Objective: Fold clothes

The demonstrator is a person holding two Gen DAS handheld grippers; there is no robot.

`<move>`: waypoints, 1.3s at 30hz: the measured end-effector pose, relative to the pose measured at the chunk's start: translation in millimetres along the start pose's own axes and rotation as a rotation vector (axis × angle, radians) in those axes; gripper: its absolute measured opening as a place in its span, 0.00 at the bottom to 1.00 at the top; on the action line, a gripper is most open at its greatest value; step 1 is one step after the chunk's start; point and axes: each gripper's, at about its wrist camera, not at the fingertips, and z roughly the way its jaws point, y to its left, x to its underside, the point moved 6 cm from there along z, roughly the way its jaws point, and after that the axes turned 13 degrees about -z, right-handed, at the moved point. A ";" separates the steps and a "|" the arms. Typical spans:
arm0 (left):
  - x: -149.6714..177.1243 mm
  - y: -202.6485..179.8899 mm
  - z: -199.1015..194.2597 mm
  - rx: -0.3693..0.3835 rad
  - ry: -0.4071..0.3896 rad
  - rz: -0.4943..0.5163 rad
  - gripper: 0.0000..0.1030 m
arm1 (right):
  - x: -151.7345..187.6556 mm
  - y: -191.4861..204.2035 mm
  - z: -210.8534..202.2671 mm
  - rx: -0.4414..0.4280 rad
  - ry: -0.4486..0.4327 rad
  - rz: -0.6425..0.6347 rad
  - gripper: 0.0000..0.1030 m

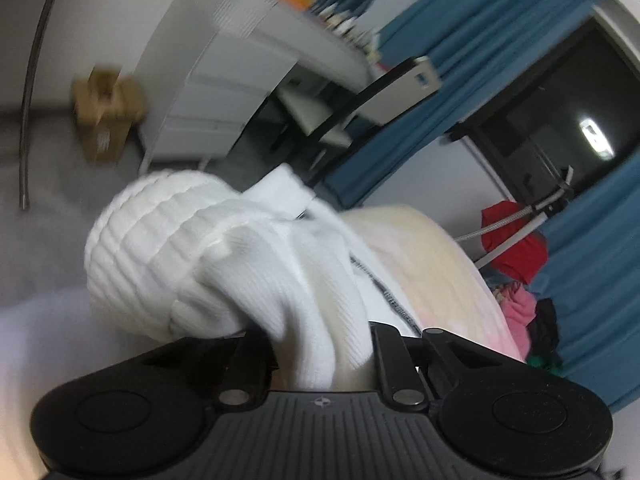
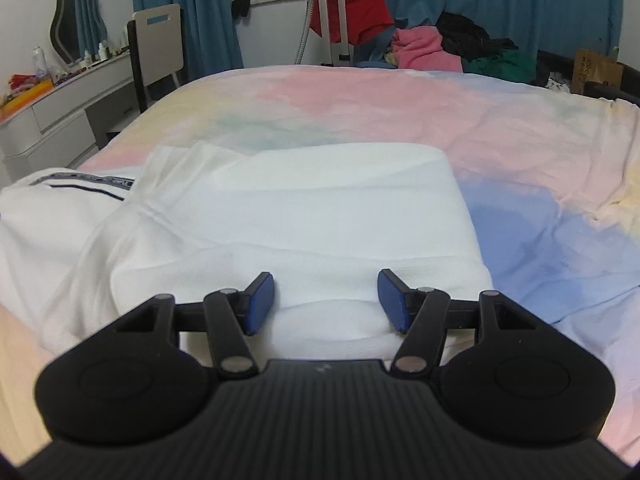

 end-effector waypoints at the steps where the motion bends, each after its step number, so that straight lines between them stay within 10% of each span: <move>1: 1.0 -10.9 -5.1 0.001 -0.027 0.047 0.14 | -0.7 -0.6 -1.7 -0.004 -0.003 0.007 0.59; 12: 63.5 -178.5 -94.2 0.150 -0.316 0.413 0.13 | -6.1 -35.3 -29.7 0.030 -0.049 0.153 0.58; 21: 214.0 -298.3 -114.6 0.272 -0.411 0.649 0.13 | -1.0 -97.3 -45.3 0.093 -0.089 0.360 0.58; 28: 363.8 -325.3 -84.3 0.308 -0.363 0.872 0.13 | 15.2 -159.2 -56.5 0.169 -0.127 0.559 0.59; 33: 465.5 -298.6 -37.4 0.247 -0.183 1.086 0.13 | 29.4 -185.4 -56.9 0.165 -0.143 0.675 0.60; 39: 503.4 -277.5 -26.8 0.230 -0.128 1.169 0.17 | 26.8 -182.3 -53.7 0.076 -0.188 0.695 0.60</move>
